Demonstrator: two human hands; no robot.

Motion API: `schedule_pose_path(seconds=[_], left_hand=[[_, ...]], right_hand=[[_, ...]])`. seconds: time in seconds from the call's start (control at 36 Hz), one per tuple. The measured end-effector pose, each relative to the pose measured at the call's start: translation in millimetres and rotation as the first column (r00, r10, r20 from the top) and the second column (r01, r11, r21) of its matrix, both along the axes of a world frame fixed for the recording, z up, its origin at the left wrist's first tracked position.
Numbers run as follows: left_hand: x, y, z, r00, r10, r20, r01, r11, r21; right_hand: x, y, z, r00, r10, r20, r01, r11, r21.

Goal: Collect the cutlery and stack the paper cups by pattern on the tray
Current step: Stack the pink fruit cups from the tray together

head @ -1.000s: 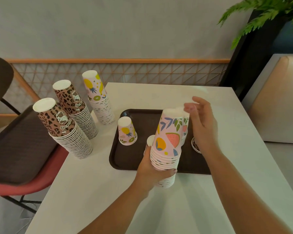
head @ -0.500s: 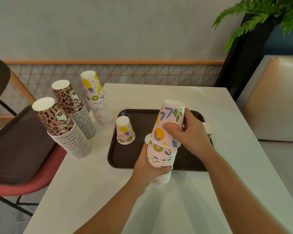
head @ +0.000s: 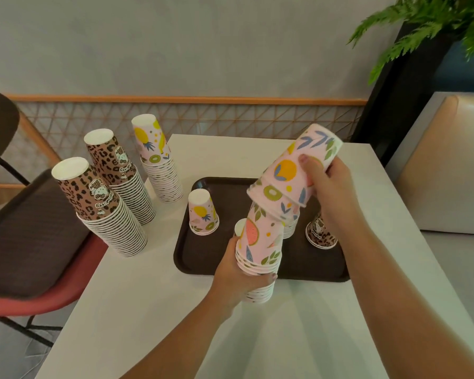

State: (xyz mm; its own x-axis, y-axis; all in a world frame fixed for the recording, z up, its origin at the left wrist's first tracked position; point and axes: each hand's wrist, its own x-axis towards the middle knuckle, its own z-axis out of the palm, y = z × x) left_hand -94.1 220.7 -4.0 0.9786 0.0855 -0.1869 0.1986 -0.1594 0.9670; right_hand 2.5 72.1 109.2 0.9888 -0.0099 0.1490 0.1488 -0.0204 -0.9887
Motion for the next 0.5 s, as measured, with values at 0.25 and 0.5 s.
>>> schedule_pose_path(seconds=[0.25,0.5], left_hand=[[0.5,0.5,6.8,1.0,-0.004,-0.013,0.003,0.999,-0.05],[-1.8,-0.1,12.8,1.0,-0.002,-0.014,0.001,0.999,-0.052]], right_hand=[[39.0,-14.7,2.1,0.941,-0.297,0.164,0.302,0.953,-0.005],[51.3,-4.5,-42.8,0.937,-0.223,0.268,0.306,0.894,-0.328]])
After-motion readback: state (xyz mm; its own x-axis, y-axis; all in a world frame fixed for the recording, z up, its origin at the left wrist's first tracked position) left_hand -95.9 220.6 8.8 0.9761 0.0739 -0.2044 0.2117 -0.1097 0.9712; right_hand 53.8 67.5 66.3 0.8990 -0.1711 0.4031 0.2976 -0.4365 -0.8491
